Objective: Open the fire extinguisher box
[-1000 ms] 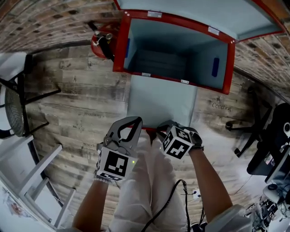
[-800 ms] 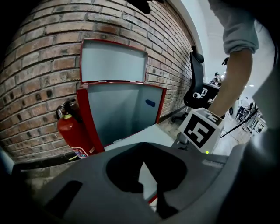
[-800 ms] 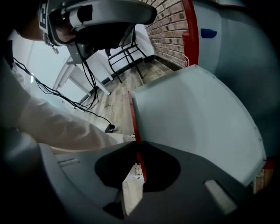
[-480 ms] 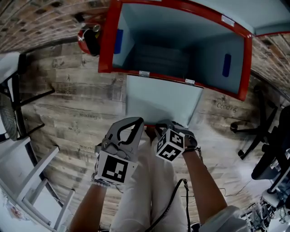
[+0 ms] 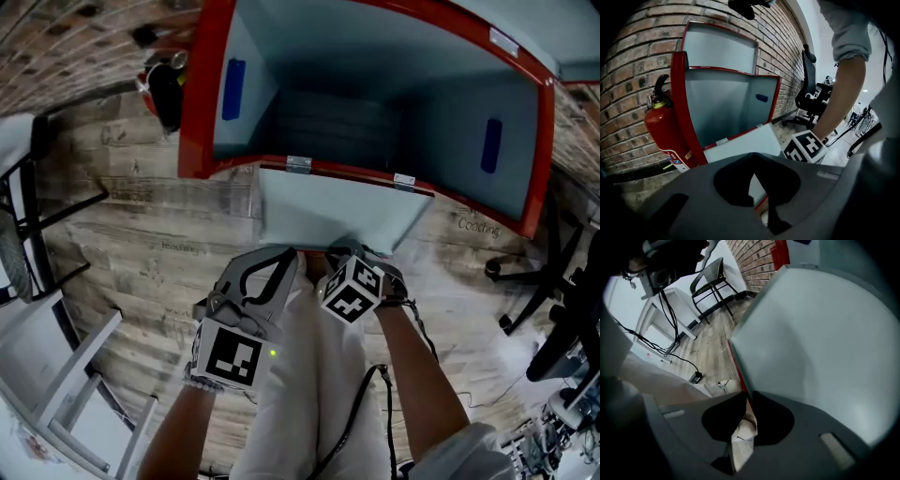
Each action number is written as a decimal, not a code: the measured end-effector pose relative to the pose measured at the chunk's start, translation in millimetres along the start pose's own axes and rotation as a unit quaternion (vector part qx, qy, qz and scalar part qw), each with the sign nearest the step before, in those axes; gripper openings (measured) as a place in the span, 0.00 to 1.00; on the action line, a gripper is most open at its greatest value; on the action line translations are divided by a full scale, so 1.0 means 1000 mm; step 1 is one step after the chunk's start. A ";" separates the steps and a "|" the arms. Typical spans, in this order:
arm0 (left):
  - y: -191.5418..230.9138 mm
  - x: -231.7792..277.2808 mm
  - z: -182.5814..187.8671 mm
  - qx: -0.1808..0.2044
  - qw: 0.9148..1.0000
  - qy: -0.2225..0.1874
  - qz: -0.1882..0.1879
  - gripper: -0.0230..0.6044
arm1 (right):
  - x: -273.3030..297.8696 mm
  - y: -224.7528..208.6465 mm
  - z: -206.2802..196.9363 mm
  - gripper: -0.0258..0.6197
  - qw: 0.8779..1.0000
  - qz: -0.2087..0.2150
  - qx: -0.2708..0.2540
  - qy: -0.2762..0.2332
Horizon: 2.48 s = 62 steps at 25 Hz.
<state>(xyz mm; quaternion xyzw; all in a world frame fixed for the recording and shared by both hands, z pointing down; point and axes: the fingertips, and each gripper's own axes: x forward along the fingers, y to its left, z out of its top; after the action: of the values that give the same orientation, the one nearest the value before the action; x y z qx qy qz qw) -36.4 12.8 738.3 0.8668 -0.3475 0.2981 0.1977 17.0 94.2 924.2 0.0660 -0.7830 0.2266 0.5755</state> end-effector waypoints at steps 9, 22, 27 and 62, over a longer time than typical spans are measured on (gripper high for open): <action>0.007 0.007 0.000 -0.007 1.000 -0.002 -0.002 0.03 | -0.006 -0.018 -0.009 0.14 0.999 -0.023 0.029 0.000; 0.002 -0.018 0.036 -0.009 1.000 -0.004 0.003 0.03 | -0.103 -0.046 0.029 0.05 0.975 -0.095 0.161 -0.123; -0.005 -0.039 0.073 0.004 1.000 -0.018 0.006 0.03 | -0.155 -0.039 0.050 0.05 0.970 -0.102 0.154 -0.156; -0.057 -0.233 0.295 0.060 0.995 -0.073 0.025 0.03 | -0.529 0.025 0.111 0.05 0.907 -0.219 0.144 -0.330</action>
<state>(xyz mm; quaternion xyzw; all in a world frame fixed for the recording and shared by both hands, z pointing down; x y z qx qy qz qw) -18.4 2.0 358.8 0.8877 -0.3639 0.2588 0.1120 84.8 -14.7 398.3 0.3891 -0.8531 0.1703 0.3031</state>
